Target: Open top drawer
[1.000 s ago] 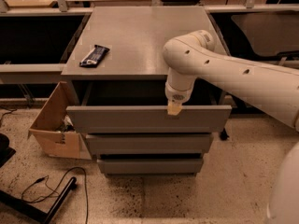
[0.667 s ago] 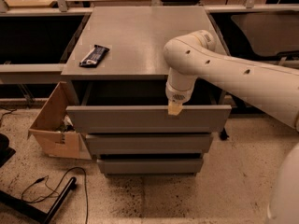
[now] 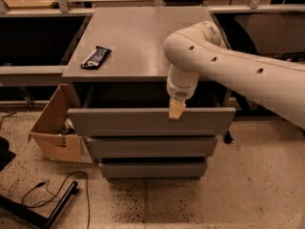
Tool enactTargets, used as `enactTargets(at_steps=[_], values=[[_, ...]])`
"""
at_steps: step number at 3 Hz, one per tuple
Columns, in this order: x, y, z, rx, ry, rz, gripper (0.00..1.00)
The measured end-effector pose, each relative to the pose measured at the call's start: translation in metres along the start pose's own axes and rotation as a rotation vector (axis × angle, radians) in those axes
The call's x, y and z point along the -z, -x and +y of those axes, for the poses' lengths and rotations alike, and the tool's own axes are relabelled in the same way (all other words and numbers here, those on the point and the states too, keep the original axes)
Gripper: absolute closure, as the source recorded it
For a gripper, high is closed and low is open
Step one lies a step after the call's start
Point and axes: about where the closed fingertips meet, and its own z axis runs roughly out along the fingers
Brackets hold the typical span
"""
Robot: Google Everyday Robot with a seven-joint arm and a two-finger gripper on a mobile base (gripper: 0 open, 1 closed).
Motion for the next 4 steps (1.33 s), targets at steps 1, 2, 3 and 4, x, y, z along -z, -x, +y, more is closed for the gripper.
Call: enactTargets(at_steps=[1,2,3,4], values=[[0.013,0.002,-0.003,0.009,-0.029,-0.003,0.0],[0.013,0.002,-0.003,0.009,-0.028,-0.003,0.0],[-0.02,-0.004,0.005,-0.007,0.038,0.012,0.0],[-0.059,-0.011,0.015,-0.025,0.127,0.009,0.0]])
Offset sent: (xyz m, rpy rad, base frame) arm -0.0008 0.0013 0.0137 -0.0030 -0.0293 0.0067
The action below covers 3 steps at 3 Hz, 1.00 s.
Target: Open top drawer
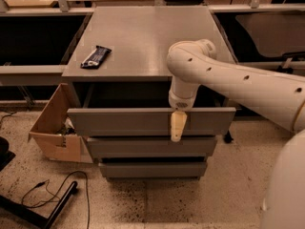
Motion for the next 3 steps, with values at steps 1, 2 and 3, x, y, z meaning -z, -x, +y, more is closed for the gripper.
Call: enactTargets(at_steps=[1,2,3], values=[[-0.007,0.0,0.001,0.0,0.011,0.001,0.0],[-0.002,0.007,0.003,0.026,0.005,0.013,0.18],[-0.015,0.008,0.025,0.04,0.08,0.027,0.42]])
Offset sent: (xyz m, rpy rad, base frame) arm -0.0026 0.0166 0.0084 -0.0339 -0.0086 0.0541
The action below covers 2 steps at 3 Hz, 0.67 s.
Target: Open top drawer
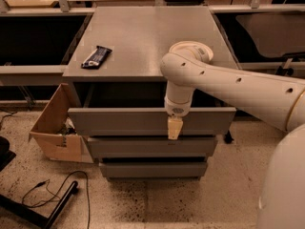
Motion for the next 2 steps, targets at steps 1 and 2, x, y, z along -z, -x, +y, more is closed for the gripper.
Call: enactTargets(at_steps=[1,2], values=[[0.003,-0.004,0.015,-0.016,0.035,0.002,0.65],[0.014,-0.003,0.014,-0.016,0.035,0.002,0.96]])
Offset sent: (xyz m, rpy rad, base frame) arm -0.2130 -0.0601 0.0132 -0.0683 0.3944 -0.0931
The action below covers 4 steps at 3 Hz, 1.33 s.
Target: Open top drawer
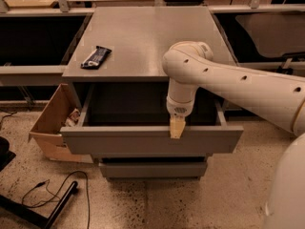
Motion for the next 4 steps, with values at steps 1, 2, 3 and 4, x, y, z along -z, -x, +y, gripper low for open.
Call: enactTargets(at_steps=[1,2,3,4], values=[[0.0,0.0,0.001,0.0,0.0,0.0,1.0],[0.0,0.0,0.001,0.0,0.0,0.0,1.0],[0.0,-0.009,0.031,-0.001,0.04,0.017,1.0],[0.013,-0.032,0.105,-0.01,0.1,0.041,1.0]])
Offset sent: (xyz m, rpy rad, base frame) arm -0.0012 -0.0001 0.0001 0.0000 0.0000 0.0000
